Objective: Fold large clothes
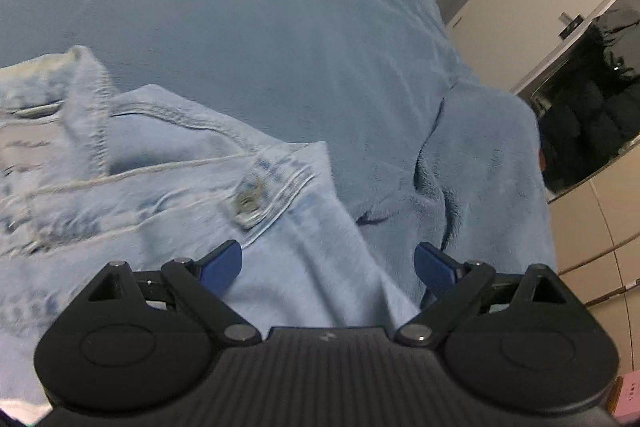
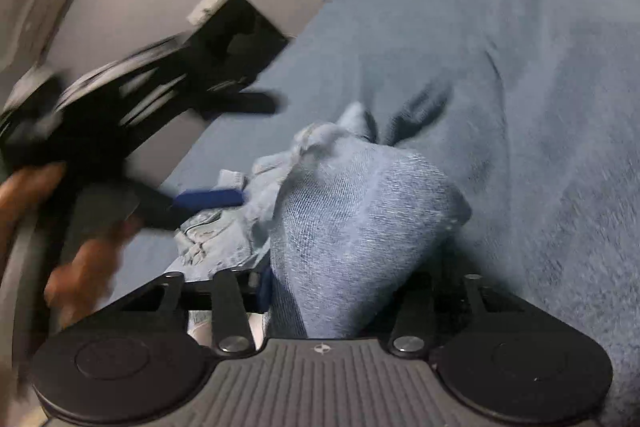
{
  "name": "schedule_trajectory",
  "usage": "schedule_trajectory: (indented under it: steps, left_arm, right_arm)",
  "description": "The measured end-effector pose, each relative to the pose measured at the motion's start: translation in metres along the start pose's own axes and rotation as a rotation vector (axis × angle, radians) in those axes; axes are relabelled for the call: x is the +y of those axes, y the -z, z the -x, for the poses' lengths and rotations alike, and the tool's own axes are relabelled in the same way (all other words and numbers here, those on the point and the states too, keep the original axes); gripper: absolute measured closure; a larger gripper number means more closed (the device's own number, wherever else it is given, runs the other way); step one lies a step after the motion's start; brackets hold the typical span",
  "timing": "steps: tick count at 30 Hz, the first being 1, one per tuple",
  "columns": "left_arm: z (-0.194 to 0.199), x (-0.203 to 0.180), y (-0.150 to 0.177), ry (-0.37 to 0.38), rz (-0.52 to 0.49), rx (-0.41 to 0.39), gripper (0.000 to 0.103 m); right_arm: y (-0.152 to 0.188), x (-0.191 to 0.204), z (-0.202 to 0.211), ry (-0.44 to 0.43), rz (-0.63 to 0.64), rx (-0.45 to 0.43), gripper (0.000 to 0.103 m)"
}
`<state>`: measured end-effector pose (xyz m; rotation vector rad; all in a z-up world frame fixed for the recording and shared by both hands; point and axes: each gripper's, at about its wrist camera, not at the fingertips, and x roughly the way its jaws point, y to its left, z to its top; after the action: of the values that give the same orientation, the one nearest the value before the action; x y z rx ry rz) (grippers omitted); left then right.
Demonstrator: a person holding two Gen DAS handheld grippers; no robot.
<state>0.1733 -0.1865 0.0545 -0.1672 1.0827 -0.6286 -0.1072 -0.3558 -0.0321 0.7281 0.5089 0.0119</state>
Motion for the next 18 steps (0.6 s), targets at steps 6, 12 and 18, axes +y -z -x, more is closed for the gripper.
schedule_trajectory:
  steps: [6, 12, 18]
  left_arm:
    - [-0.034, -0.03, -0.022, -0.096, -0.085, 0.136, 0.01]
    - [-0.057, -0.078, -0.022, -0.416, -0.476, 0.252, 0.011]
    - [-0.051, -0.074, -0.009, -0.518, -0.632, 0.278, 0.058]
  right_arm:
    - [0.007, 0.036, 0.012, -0.047, 0.256, -0.082, 0.063]
    - [0.018, 0.062, 0.017, -0.108, 0.454, -0.151, 0.066]
    - [0.03, 0.081, 0.021, -0.188, 0.562, -0.158, 0.068]
